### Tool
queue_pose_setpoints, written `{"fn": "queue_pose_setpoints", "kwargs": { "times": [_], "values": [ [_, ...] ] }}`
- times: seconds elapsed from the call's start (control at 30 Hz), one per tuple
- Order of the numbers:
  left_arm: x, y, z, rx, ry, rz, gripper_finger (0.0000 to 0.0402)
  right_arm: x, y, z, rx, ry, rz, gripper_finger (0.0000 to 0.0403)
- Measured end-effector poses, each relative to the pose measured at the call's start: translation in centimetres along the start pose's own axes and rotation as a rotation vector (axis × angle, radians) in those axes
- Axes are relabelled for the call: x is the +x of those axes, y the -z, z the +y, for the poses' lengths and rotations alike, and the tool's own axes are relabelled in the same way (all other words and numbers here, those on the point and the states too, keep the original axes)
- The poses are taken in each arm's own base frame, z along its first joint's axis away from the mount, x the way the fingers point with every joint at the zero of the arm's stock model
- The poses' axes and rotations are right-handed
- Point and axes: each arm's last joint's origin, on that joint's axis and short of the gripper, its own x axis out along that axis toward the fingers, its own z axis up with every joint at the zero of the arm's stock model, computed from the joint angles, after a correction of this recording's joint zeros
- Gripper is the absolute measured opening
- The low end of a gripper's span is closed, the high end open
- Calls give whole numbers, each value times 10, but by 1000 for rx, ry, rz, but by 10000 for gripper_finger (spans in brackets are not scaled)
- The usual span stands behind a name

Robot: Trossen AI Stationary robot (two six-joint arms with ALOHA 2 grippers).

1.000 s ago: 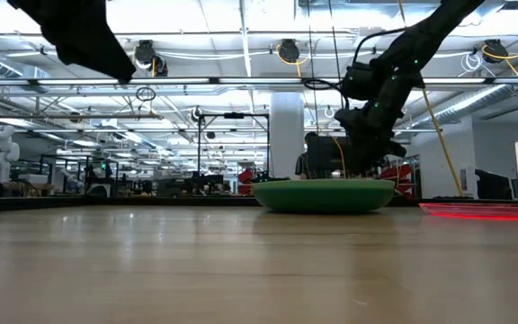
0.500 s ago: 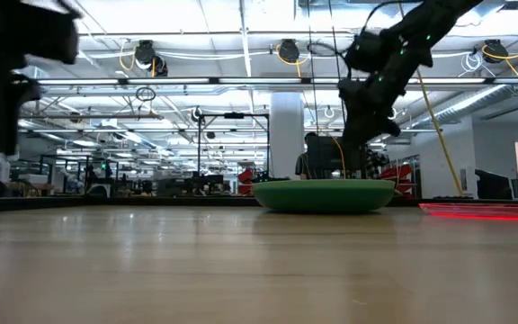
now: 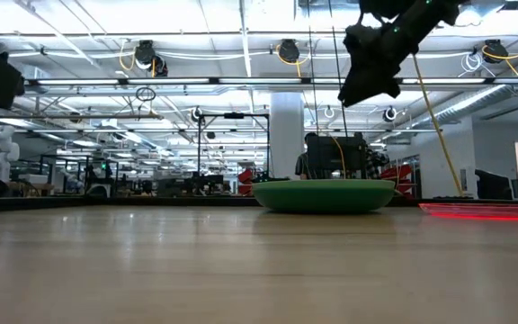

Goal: Stack plastic plates
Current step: Stack the light green plate on top of the orange plate

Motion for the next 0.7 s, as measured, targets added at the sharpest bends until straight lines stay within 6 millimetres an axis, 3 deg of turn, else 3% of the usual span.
{"fn": "queue_pose_setpoints", "kwargs": {
  "times": [0.27,0.4,0.7],
  "values": [
    [5,-34,10,-9,-46,-232,172,-7,7,24,-31,-83,-1,118],
    [-2,-46,17,46,-27,-273,172,-9,12,33,-38,-111,24,118],
    [-39,-40,50,129,-102,-212,172,-16,28,53,-82,-163,102,118]
  ]
}}
